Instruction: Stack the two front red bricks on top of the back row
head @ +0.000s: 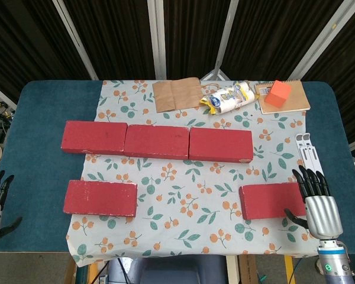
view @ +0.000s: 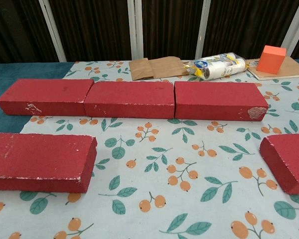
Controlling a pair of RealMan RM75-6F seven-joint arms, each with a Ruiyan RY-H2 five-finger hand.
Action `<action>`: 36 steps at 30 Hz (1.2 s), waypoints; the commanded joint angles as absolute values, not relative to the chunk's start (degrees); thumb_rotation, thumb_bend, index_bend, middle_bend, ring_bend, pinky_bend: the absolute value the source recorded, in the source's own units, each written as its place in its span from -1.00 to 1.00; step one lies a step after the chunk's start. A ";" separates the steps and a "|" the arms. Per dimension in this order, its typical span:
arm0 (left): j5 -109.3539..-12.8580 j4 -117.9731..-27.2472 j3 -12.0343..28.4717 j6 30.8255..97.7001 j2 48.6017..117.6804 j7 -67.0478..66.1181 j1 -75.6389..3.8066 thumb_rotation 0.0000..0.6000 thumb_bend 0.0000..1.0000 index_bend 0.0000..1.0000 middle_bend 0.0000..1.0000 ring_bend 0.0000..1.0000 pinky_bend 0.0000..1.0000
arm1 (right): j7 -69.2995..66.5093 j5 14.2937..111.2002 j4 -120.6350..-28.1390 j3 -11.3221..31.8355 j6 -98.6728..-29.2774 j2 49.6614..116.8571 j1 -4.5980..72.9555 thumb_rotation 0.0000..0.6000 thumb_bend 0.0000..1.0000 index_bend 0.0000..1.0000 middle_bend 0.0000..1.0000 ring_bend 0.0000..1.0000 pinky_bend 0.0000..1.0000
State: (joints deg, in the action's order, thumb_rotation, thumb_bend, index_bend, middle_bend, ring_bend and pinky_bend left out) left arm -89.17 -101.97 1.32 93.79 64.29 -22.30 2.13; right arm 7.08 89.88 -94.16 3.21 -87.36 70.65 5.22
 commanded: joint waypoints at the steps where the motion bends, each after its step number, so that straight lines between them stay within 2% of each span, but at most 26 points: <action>1: -89.12 -101.97 1.36 93.82 64.25 -22.23 2.16 1.00 -0.92 -0.80 -0.96 -1.00 -0.88 | 7.25 89.76 -94.21 3.19 -87.23 70.65 5.23 1.00 -0.57 -1.00 -1.00 -1.00 -1.00; 9: -89.30 -102.18 1.29 94.23 64.00 -21.95 2.43 1.00 -0.92 -0.80 -0.96 -1.00 -0.88 | 8.71 88.60 -94.64 2.46 -84.17 70.20 5.91 1.00 -0.57 -1.00 -1.00 -1.00 -1.00; 14: -88.84 -101.89 1.49 94.26 63.85 -21.69 2.52 1.00 -0.92 -0.80 -0.96 -1.00 -0.88 | 11.02 84.96 -97.29 1.22 -74.46 65.26 9.02 1.00 -0.57 -1.00 -1.00 -1.00 -1.00; 20: -88.04 -102.13 1.72 92.79 64.21 -22.78 1.79 1.00 -0.92 -0.80 -0.96 -1.00 -0.88 | 16.36 75.71 -103.32 1.75 -63.82 58.87 13.15 1.00 -0.57 -1.00 -1.00 -1.00 -1.00; 27: -87.60 -101.90 1.72 92.31 64.59 -23.30 1.64 1.00 -0.92 -0.80 -0.96 -1.00 -0.88 | 22.70 67.31 -106.30 2.52 -60.16 58.79 15.95 1.00 -0.57 -1.00 -1.00 -1.00 -1.00; 36: -87.95 -101.78 1.78 92.95 64.51 -22.90 1.81 1.00 -0.92 -0.80 -0.96 -1.00 -0.88 | 28.05 62.67 -107.29 2.23 -58.70 61.12 18.56 1.00 -0.57 -1.00 -1.00 -1.00 -1.00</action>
State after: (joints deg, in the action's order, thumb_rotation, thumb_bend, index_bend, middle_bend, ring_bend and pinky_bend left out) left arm -87.97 -101.79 1.78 92.96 64.52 -22.90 1.81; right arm 27.26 63.23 -107.14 2.38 -59.07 60.74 18.12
